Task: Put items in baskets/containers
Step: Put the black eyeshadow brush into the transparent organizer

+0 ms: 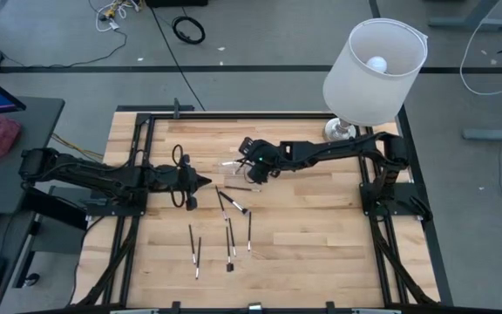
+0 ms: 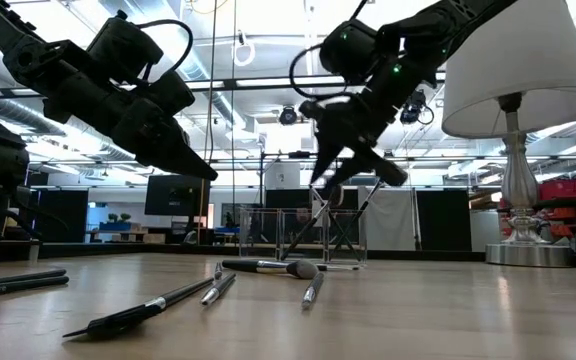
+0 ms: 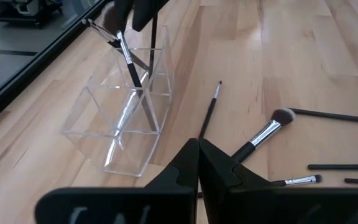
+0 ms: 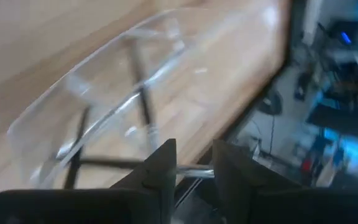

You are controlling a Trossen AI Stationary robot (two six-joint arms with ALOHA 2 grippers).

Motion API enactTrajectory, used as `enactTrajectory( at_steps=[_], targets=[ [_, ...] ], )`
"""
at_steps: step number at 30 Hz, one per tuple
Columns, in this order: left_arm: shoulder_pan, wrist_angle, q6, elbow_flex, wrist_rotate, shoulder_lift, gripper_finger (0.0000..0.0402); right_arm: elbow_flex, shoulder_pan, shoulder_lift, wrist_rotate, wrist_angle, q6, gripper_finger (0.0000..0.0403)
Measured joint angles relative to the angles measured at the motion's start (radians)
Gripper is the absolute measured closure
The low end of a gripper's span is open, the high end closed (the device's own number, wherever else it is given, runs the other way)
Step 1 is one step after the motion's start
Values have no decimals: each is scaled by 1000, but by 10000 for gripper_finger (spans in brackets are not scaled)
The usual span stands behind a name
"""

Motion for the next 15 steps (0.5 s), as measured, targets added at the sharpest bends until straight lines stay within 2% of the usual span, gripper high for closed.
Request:
enactTrajectory(
  at_steps=[4,7,9,15],
  targets=[
    [0,0,0,0,0,0,390,0,57,0,8,97,217,293],
    [0,0,-3,0,0,0,390,0,112,0,83,132,337,293],
    [0,-1,-4,0,0,0,390,0,147,0,112,132,472,293],
    [0,-3,-36,0,33,0,390,0,215,0,110,38,872,293]
  ],
)
